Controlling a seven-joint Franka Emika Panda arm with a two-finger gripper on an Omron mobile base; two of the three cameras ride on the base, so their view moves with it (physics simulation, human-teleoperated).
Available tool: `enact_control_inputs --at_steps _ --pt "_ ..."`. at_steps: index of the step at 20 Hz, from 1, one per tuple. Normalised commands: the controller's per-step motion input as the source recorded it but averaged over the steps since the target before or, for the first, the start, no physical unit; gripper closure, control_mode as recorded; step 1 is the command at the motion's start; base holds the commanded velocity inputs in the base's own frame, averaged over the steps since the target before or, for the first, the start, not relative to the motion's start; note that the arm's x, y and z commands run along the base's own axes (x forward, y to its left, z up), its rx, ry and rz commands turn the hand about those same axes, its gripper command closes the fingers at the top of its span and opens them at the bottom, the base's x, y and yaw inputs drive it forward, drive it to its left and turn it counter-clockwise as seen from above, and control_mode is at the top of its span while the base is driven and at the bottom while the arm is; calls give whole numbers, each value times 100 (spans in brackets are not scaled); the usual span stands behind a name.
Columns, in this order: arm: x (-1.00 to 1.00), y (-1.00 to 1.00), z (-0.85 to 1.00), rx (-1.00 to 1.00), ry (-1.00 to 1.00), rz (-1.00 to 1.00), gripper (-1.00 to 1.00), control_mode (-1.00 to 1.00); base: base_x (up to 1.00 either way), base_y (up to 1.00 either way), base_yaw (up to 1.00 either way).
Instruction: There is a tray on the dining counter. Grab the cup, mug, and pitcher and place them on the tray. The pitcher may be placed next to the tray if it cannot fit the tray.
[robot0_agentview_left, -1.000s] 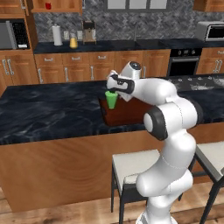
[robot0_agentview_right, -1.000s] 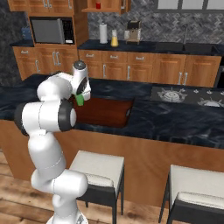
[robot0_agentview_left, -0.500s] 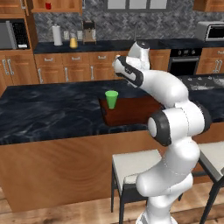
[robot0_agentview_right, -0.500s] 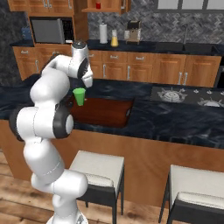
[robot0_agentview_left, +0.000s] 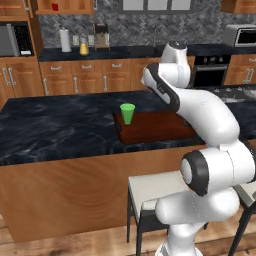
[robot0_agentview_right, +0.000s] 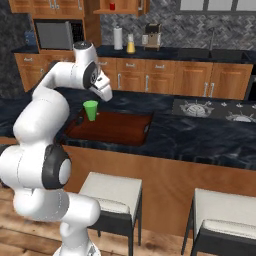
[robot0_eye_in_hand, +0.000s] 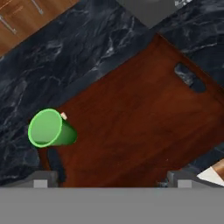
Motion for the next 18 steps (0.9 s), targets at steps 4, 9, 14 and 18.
enact_control_inputs --at_steps 4,9,14,18 --pt "-100 -19 10 -23 0 12 -100 -100 0 0 0" --pt "-100 -16 28 -13 0 16 -100 -100 0 0 0" --pt "-97 -18 27 -1 0 15 -100 -100 0 0 0" --pt "-75 -16 2 0 0 11 -100 -100 0 0 0"
